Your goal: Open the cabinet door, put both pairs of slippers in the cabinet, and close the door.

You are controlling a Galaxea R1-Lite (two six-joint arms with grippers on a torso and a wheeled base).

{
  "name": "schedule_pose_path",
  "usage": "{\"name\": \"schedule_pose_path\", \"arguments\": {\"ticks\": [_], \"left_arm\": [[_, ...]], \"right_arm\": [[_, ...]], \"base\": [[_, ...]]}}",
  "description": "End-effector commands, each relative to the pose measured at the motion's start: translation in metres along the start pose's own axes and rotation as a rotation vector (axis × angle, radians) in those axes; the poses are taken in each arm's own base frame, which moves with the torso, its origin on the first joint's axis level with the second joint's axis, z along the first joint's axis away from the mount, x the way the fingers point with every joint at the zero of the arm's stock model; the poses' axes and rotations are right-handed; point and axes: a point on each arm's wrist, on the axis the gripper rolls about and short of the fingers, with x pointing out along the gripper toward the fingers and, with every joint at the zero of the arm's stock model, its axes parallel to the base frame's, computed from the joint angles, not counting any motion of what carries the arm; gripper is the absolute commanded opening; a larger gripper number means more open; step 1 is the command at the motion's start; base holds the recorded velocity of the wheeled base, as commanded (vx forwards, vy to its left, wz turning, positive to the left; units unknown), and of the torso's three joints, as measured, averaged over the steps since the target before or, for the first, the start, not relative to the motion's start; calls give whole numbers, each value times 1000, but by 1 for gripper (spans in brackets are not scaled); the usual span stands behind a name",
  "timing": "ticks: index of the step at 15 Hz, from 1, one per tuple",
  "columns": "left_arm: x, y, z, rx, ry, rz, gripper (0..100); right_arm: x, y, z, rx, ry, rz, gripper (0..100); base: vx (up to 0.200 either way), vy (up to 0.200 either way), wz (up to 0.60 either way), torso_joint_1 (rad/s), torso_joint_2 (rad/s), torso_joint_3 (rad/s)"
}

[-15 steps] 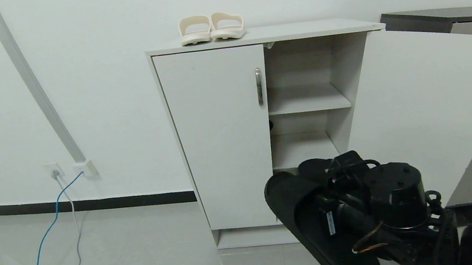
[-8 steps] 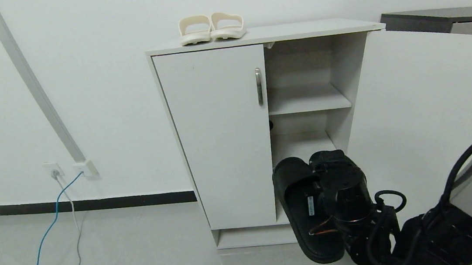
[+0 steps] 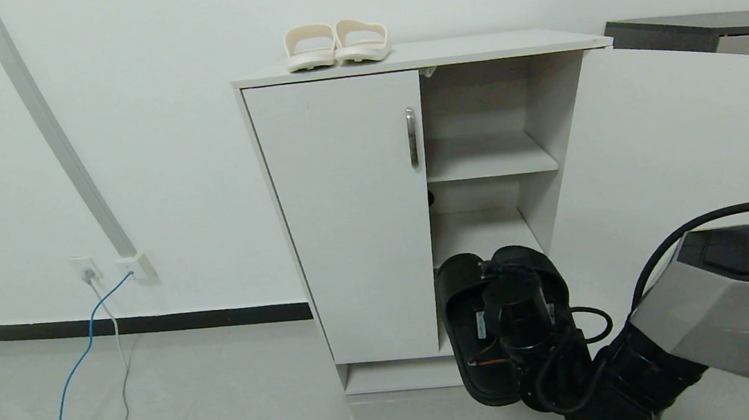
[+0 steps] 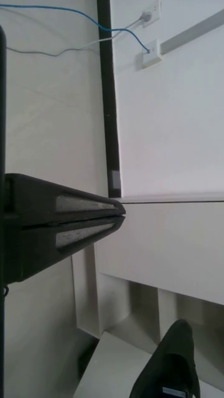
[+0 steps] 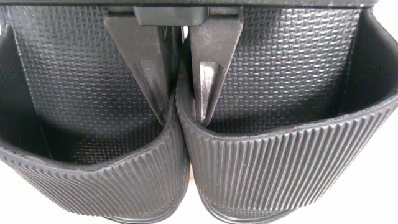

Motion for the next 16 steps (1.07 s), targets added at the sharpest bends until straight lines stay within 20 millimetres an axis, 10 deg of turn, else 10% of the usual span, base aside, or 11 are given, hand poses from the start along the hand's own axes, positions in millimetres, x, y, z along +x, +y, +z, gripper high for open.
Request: {"name": "schedule_pose_path", "arguments": {"ticks": [1, 16], "left_arm": [[0, 0, 0, -1, 4, 1, 0], [0, 0, 0, -4, 4, 2, 0]], "right_arm": [[3, 0, -4, -6, 6, -8, 0], [45, 33, -32, -3, 19, 68, 0]], "base": [[0, -200, 0, 2, -2, -2], [0, -40, 0, 0, 1, 0]]}}
